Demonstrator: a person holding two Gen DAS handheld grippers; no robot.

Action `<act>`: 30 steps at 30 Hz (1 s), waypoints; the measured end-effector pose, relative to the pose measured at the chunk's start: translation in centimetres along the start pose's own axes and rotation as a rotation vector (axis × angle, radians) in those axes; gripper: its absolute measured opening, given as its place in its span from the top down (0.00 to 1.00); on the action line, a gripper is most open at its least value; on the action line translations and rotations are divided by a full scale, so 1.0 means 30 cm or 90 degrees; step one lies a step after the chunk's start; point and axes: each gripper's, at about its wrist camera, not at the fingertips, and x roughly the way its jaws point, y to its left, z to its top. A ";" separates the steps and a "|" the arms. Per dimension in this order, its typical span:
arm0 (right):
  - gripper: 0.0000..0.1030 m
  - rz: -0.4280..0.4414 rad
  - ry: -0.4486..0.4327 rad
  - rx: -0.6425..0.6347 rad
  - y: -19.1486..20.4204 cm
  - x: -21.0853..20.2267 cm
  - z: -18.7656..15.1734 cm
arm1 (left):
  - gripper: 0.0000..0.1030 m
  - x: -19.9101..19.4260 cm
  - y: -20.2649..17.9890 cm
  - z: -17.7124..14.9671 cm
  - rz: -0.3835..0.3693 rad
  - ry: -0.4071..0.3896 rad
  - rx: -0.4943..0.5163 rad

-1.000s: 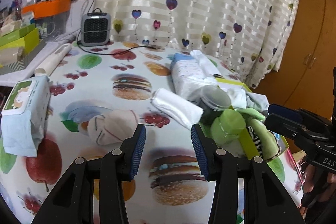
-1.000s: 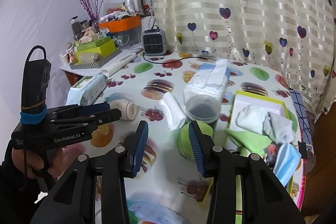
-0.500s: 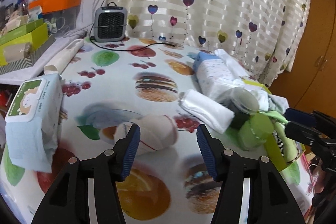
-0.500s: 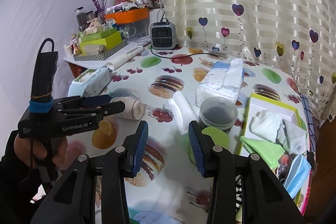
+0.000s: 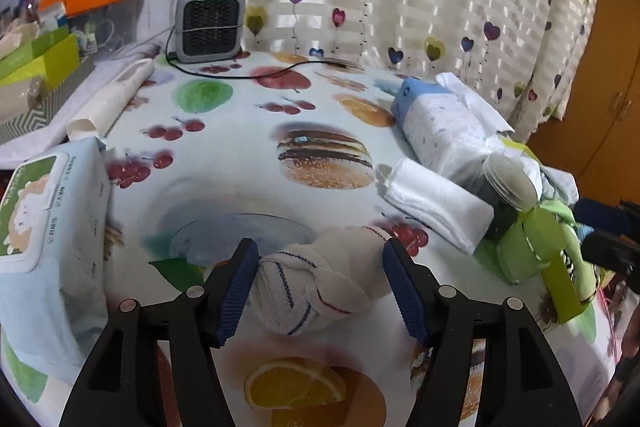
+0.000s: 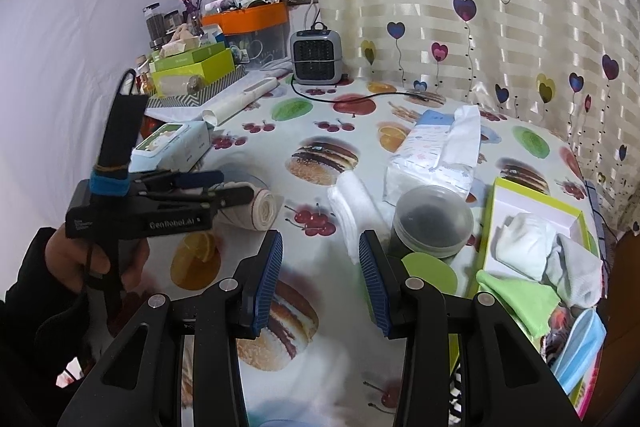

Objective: Organize soft objects
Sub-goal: 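Grasp the striped rolled towel with the left gripper while the right grasps the white cloth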

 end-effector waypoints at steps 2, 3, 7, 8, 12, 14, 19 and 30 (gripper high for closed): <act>0.60 0.001 0.003 -0.001 0.000 0.010 0.005 | 0.37 -0.004 -0.006 -0.009 -0.001 0.010 0.011; 0.60 0.002 0.004 -0.002 0.001 0.014 0.007 | 0.37 -0.008 -0.010 -0.015 -0.001 0.017 0.019; 0.60 0.006 0.011 -0.012 0.009 0.036 0.019 | 0.37 -0.045 -0.025 -0.036 -0.023 0.020 0.038; 0.60 0.006 0.013 -0.015 0.011 0.042 0.024 | 0.37 -0.053 -0.026 -0.035 -0.024 0.014 0.040; 0.60 0.001 0.025 -0.029 0.012 0.074 0.044 | 0.37 -0.030 -0.029 -0.010 0.002 0.006 0.054; 0.60 -0.004 0.037 -0.038 0.008 0.098 0.060 | 0.37 -0.002 -0.030 -0.009 -0.002 0.018 0.062; 0.60 -0.020 0.068 -0.064 0.000 0.164 0.103 | 0.37 0.040 -0.036 -0.042 -0.001 0.050 0.075; 0.60 -0.050 0.180 -0.121 -0.003 0.381 0.152 | 0.55 0.036 0.007 -0.064 -0.009 0.036 0.010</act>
